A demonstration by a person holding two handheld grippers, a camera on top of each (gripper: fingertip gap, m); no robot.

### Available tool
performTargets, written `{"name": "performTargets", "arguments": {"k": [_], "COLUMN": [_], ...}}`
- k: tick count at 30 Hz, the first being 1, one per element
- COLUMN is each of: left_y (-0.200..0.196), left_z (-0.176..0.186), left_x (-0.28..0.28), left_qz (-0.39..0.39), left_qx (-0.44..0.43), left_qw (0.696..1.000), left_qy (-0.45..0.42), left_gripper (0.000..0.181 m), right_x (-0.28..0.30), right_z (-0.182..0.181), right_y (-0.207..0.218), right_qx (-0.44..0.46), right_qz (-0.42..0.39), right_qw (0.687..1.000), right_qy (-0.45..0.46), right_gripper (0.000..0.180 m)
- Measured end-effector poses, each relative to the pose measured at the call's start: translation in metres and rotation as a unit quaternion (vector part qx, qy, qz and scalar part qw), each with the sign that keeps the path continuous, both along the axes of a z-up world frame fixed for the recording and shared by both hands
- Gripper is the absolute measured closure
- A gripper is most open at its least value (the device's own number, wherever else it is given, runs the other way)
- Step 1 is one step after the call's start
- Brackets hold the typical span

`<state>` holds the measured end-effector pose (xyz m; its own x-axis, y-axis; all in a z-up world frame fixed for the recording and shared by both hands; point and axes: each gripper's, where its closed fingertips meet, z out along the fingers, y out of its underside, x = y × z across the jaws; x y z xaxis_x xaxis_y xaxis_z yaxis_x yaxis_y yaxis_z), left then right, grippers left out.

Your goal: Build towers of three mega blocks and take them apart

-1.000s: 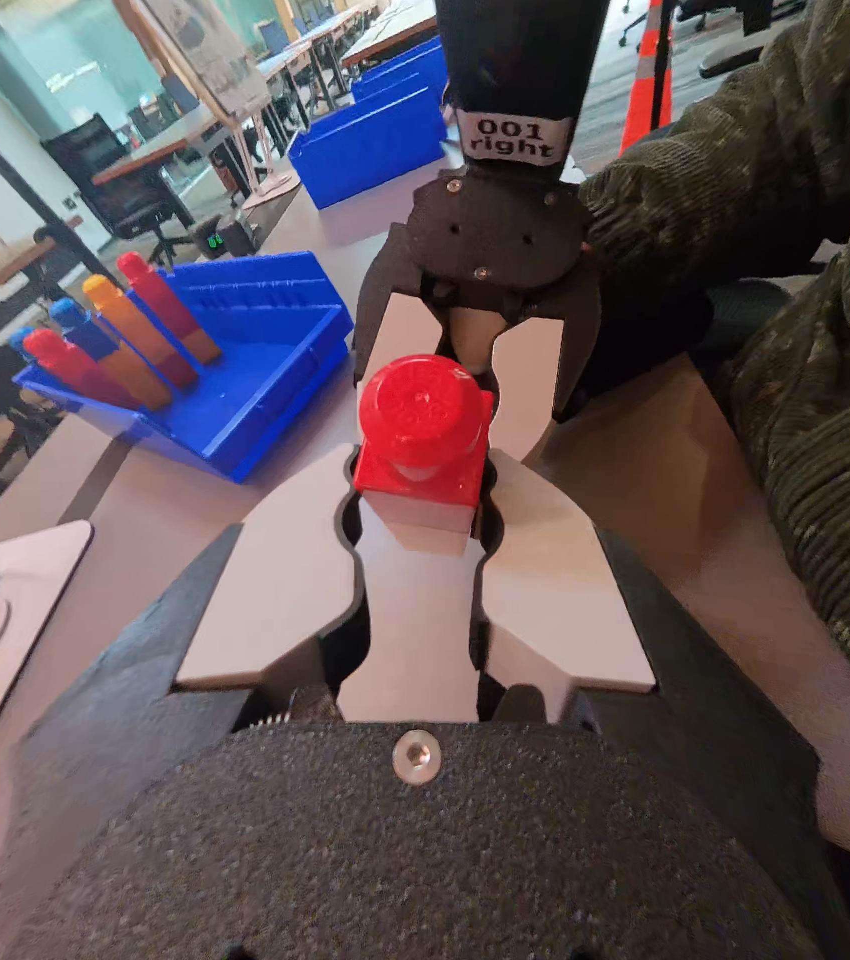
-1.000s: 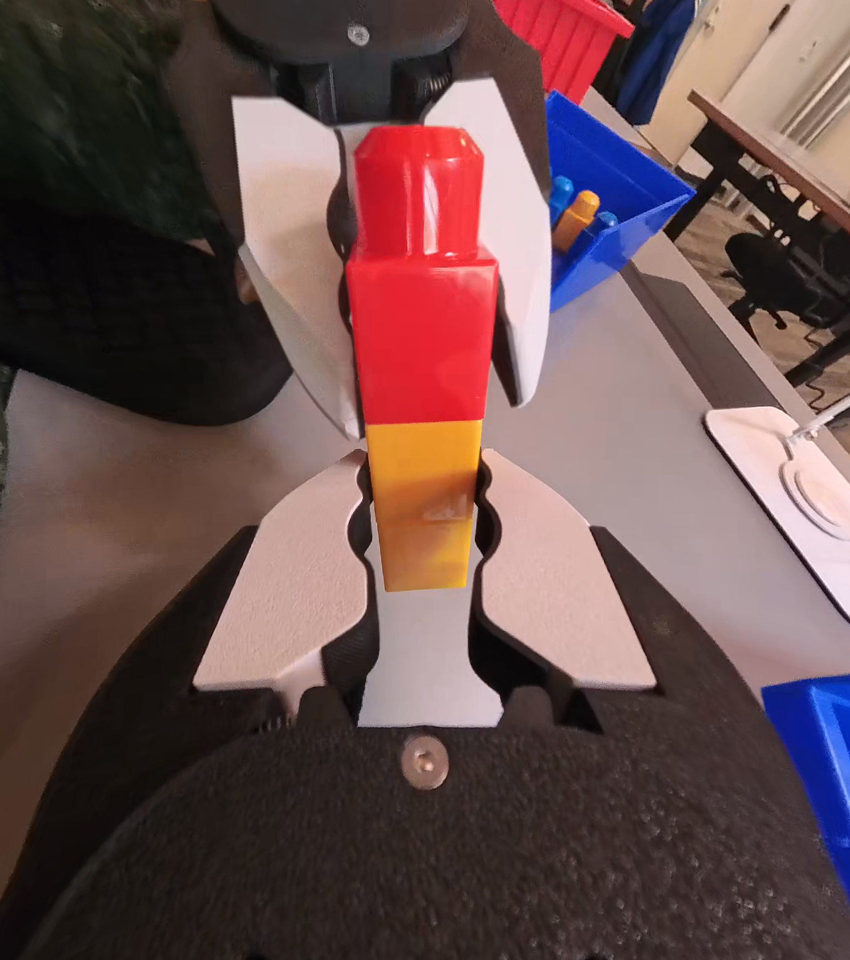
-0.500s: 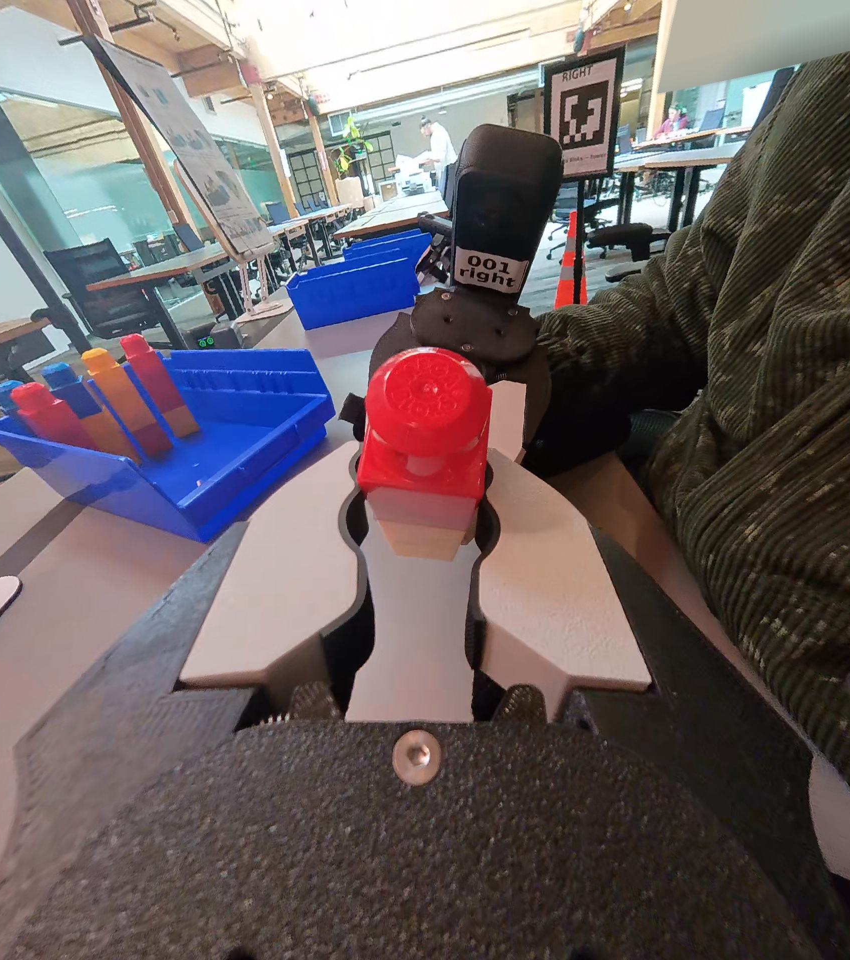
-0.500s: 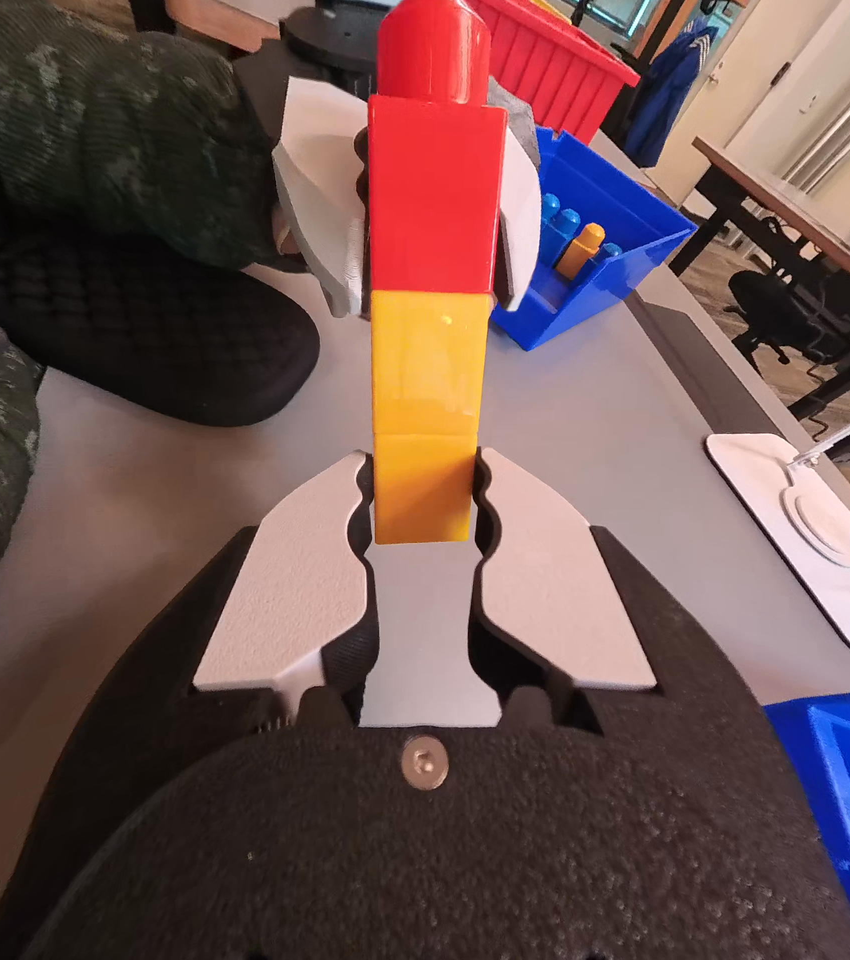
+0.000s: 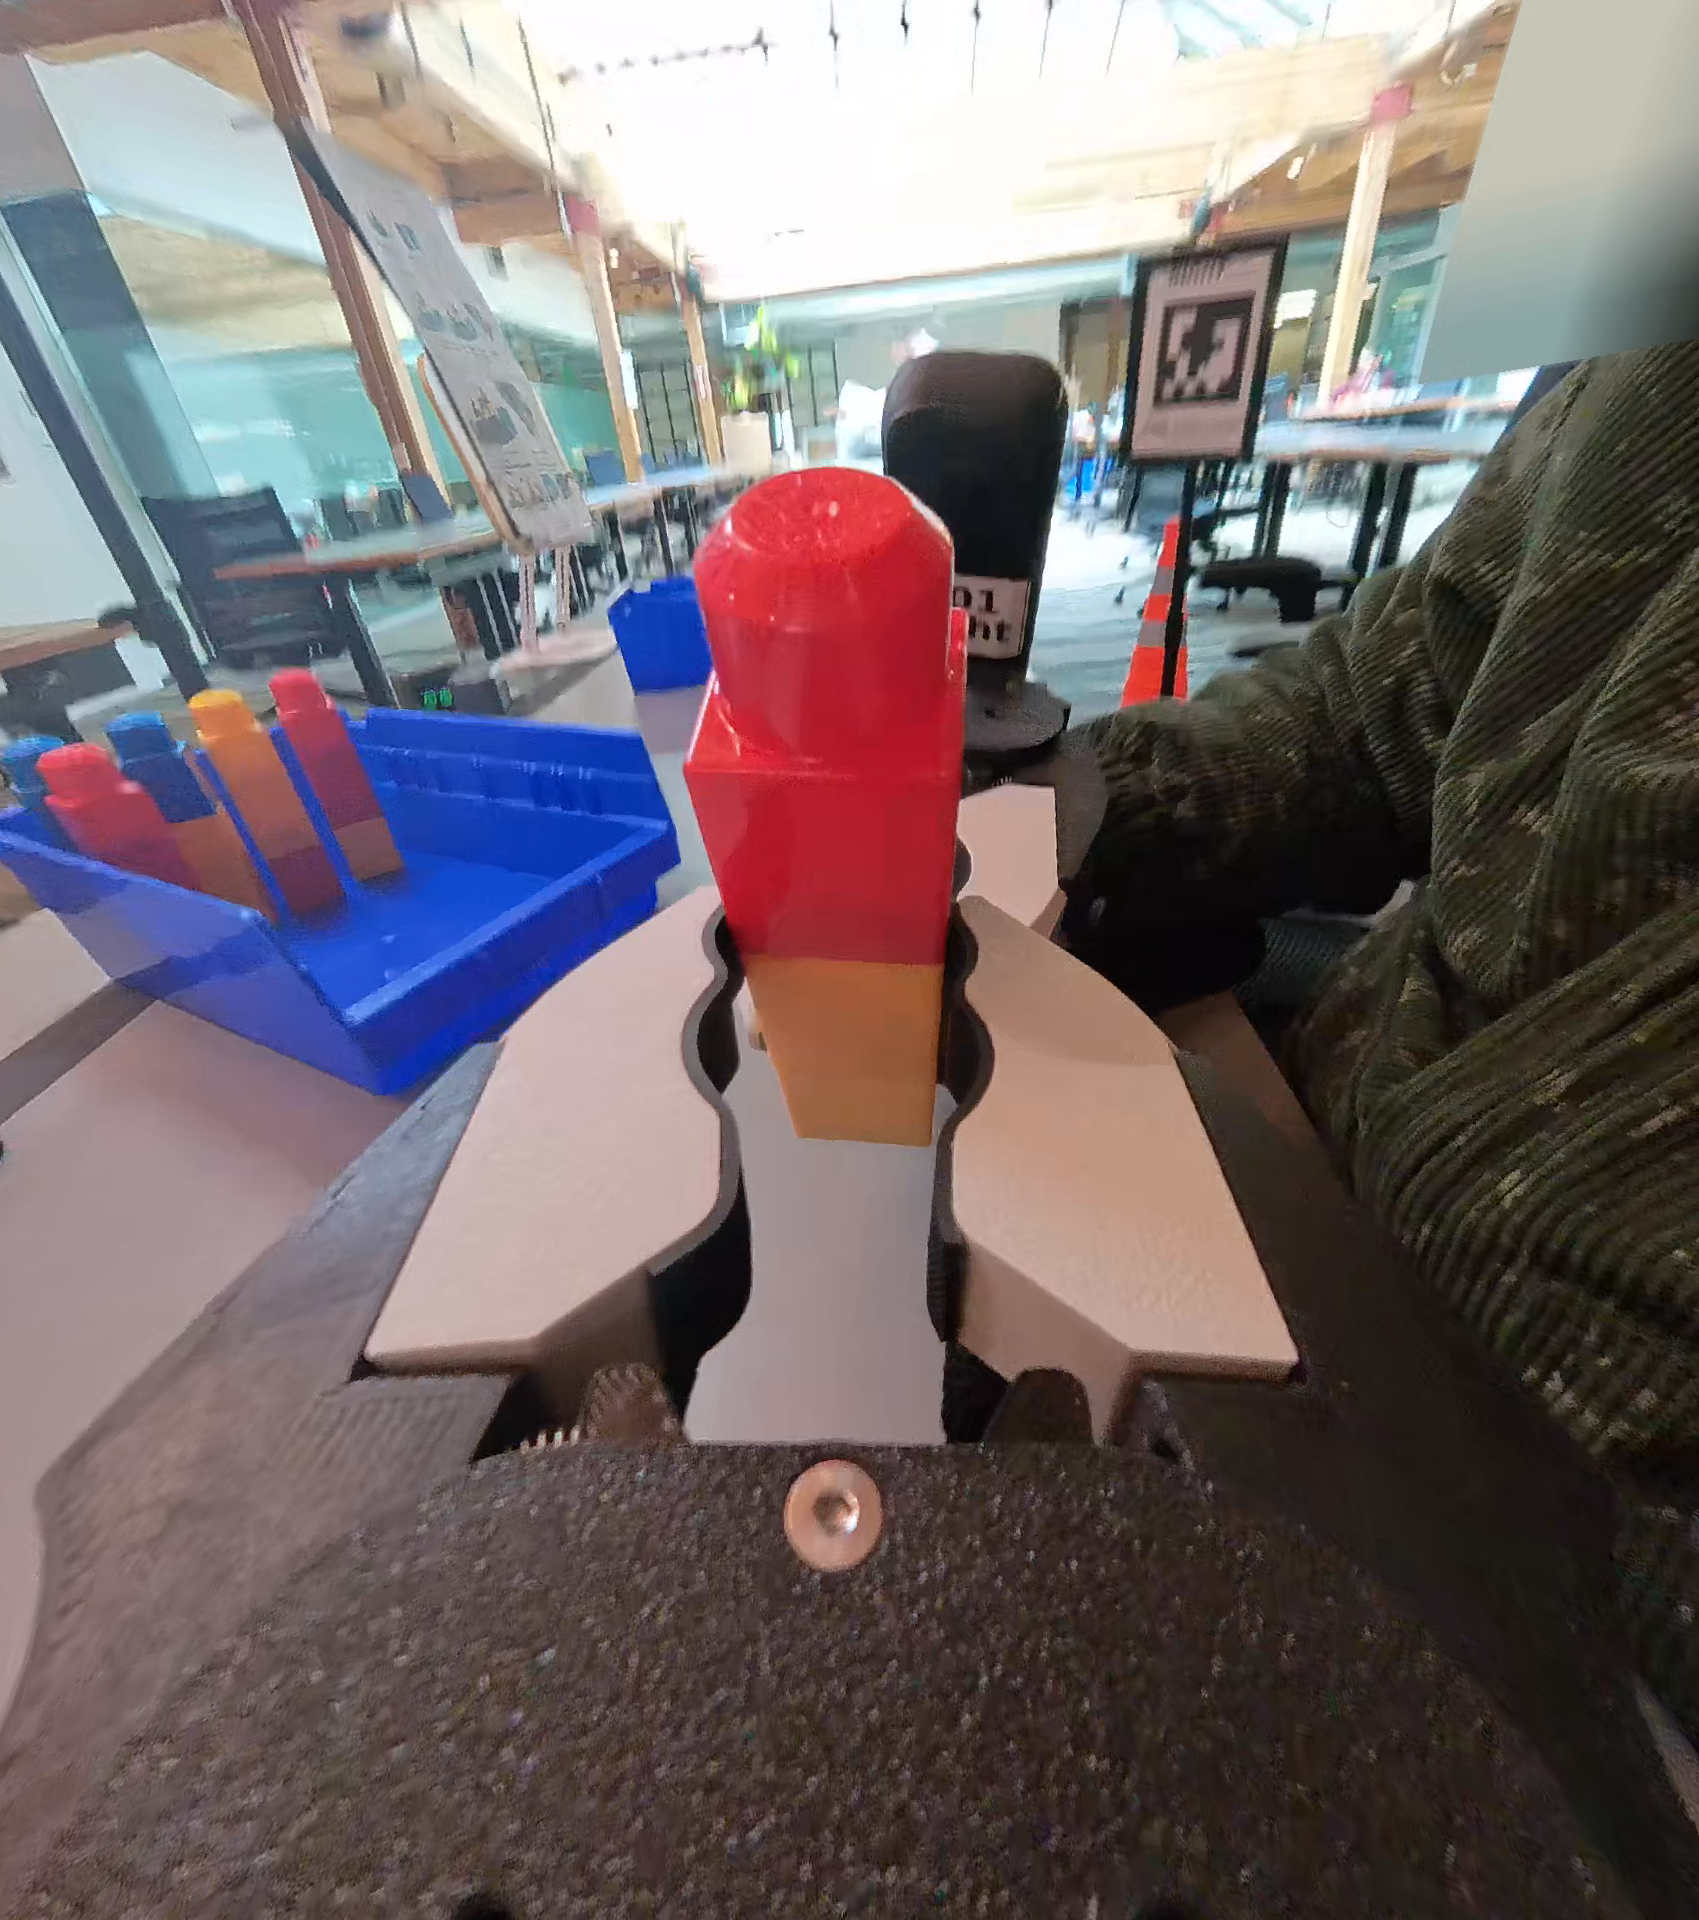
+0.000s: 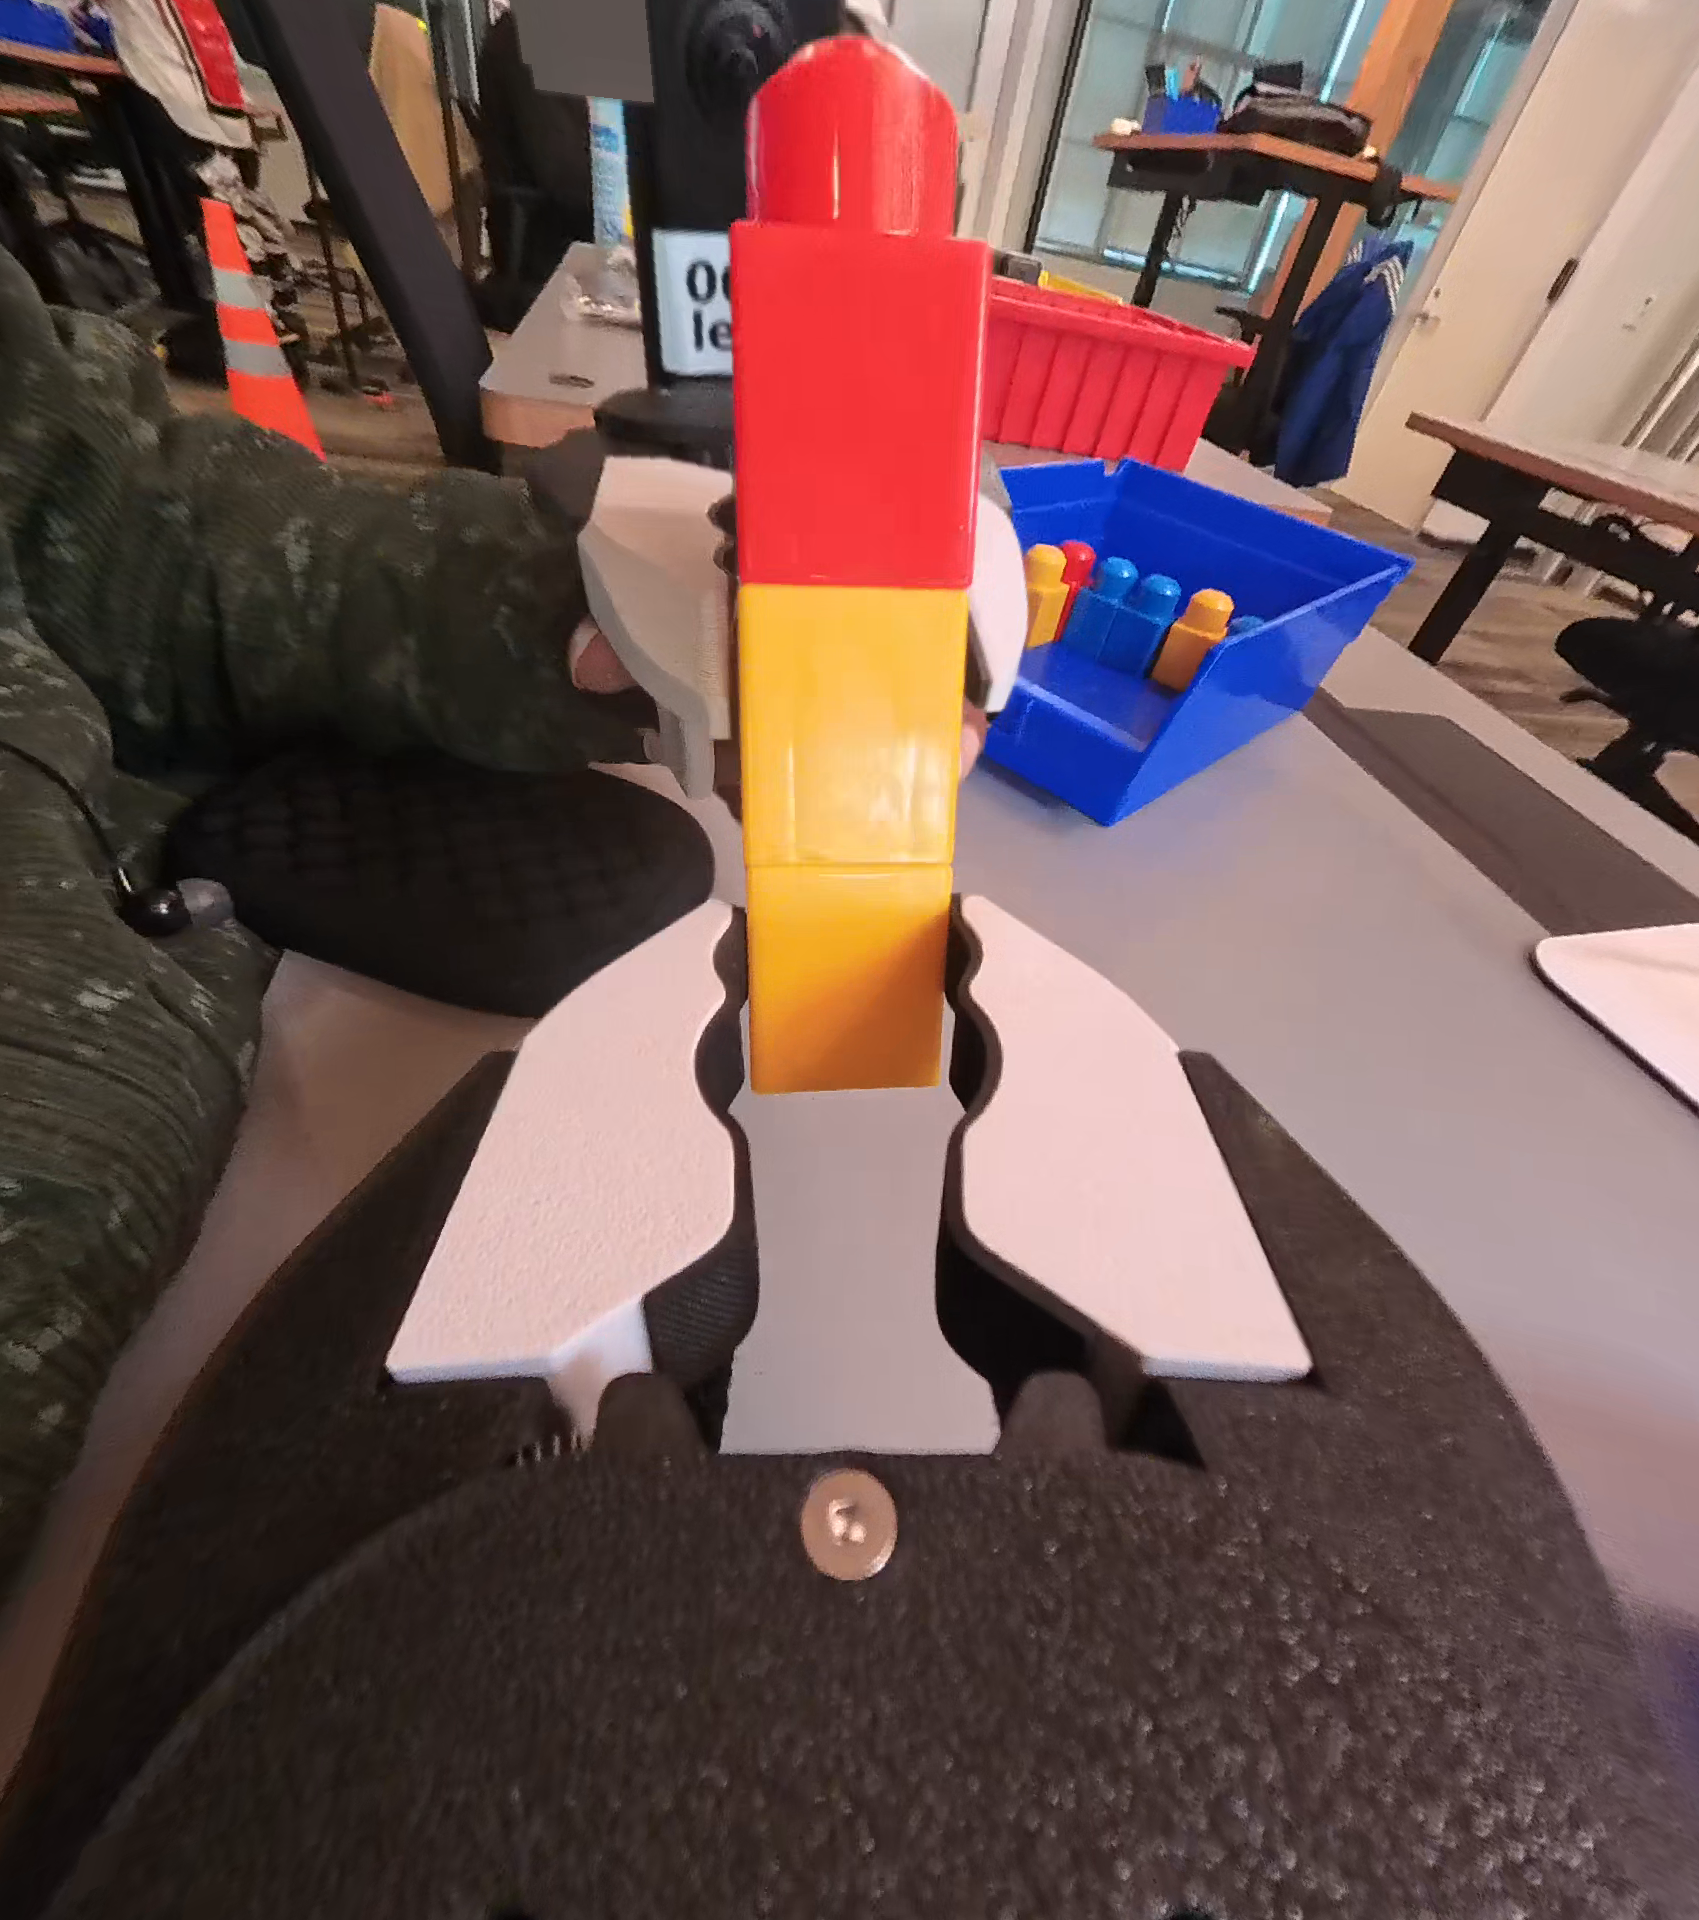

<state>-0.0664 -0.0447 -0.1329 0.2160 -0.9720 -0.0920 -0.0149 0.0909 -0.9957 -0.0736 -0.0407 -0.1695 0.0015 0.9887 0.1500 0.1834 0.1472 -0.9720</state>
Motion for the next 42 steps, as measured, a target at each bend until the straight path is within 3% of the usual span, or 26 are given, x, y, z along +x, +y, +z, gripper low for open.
{"name": "performTargets", "arguments": {"k": [3,8,13,15,16,18,21,25,27,31,34,42], "left_y": [0.011,0.025,0.022,0.021,0.022,0.024,0.043,0.064,0.072,0.081,0.085,0.091], "left_z": [-0.015,-0.062,-0.085,-0.089,-0.089,-0.079,-0.047,-0.009,0.002,0.011,0.011,0.005], "left_x": [-0.004,-0.013,-0.008,-0.007,-0.008,-0.006,-0.017,-0.048,-0.064,-0.086,-0.096,-0.101], "left_qz": [0.032,0.097,0.11,0.11,0.113,0.118,0.169,0.217,0.236,0.276,0.299,0.311], "left_qx": [-0.022,-0.006,0.033,0.044,0.051,0.055,0.046,-0.013,-0.027,-0.018,-0.009,-0.008], "left_qw": [0.997,0.964,0.93,0.922,0.921,0.935,0.956,0.973,0.971,0.961,0.954,0.95], "left_qy": [0.067,0.248,0.35,0.369,0.37,0.331,0.236,0.075,0.023,-0.011,-0.011,0.002], "left_gripper": [0.144,0.144,0.144,0.144,0.144,0.144,0.143,0.17,0.181,0.181,0.181,0.181], "right_x": [0.001,0.012,0.008,0.005,0.005,0.009,0.028,0.083,0.115,0.166,0.186,0.192], "right_z": [-0.007,0.018,0.019,0.011,0.009,0.015,0.054,0.117,0.13,0.101,0.065,0.006], "right_y": [0.007,0.016,0.005,-0.001,-0.002,0.0,0.028,0.124,0.19,0.306,0.359,0.406], "right_qx": [-0.022,-0.003,0.034,0.046,0.05,0.055,0.041,0.038,0.044,-0.048,-0.091,-0.107], "right_qz": [-0.009,-0.022,-0.006,0.01,0.009,0.005,-0.024,-0.16,-0.241,-0.322,-0.353,-0.377], "right_qw": [1.0,1.0,0.999,0.999,0.998,0.998,0.999,0.986,0.969,0.94,0.924,0.906], "right_qy": [-0.019,0.018,-0.002,-0.024,-0.03,-0.037,-0.005,-0.009,-0.045,-0.101,-0.112,-0.162], "right_gripper": [0.136,0.126,0.132,0.151,0.151,0.151,0.151,0.151,0.151,0.151,0.151,0.151]}}
